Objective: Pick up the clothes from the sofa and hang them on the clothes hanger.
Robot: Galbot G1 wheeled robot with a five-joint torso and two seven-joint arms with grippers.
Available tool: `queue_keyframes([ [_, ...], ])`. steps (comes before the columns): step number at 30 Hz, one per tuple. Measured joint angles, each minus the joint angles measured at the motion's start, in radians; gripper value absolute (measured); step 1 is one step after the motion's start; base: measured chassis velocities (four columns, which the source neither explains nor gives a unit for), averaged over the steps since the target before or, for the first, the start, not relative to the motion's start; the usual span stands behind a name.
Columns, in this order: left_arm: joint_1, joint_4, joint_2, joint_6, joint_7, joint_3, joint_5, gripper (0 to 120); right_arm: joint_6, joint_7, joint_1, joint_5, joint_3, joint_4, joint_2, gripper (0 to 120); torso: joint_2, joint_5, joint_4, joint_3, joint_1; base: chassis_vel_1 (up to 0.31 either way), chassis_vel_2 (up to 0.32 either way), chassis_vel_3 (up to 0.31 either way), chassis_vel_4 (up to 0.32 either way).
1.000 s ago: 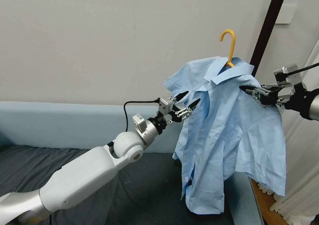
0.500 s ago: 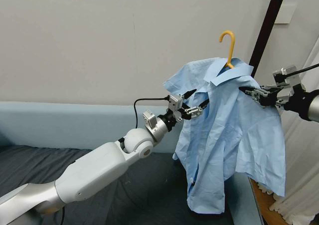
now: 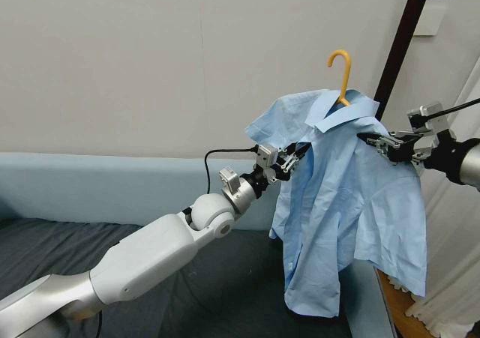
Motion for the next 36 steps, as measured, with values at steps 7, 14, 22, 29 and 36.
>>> queue_keyframes([
  [7,0.001,-0.071,0.017,0.006,-0.014,0.013,0.046,0,0.001,0.004,0.001,-0.003,-0.003,-0.001,0.007,7,0.000,0.0000,-0.0001,0.000,0.000,0.000,0.000,0.000,0.000],
  [14,0.035,-0.080,0.068,0.028,-0.052,0.012,0.082,0,0.001,0.025,0.001,0.002,-0.012,0.001,0.015,7,0.000,-0.0002,0.0001,0.000,0.000,0.000,0.000,0.000,0.000],
  [22,0.234,-0.219,0.191,0.084,-0.170,-0.090,0.139,25,-0.018,0.130,0.004,0.091,0.016,0.000,0.007,7,0.000,-0.0002,0.0001,0.000,0.000,0.000,0.000,0.000,0.000],
  [29,0.595,-0.323,0.235,0.037,-0.206,-0.333,0.213,48,-0.047,0.224,0.007,0.181,0.052,0.003,0.008,7,0.000,-0.0003,0.0001,0.000,0.000,0.000,0.000,0.000,0.000],
  [36,1.023,-0.370,0.209,-0.055,-0.178,-0.580,0.285,77,-0.080,0.300,0.007,0.233,0.105,-0.042,-0.012,7,0.000,-0.0002,0.0001,0.000,0.000,0.000,0.000,0.000,0.000],
])
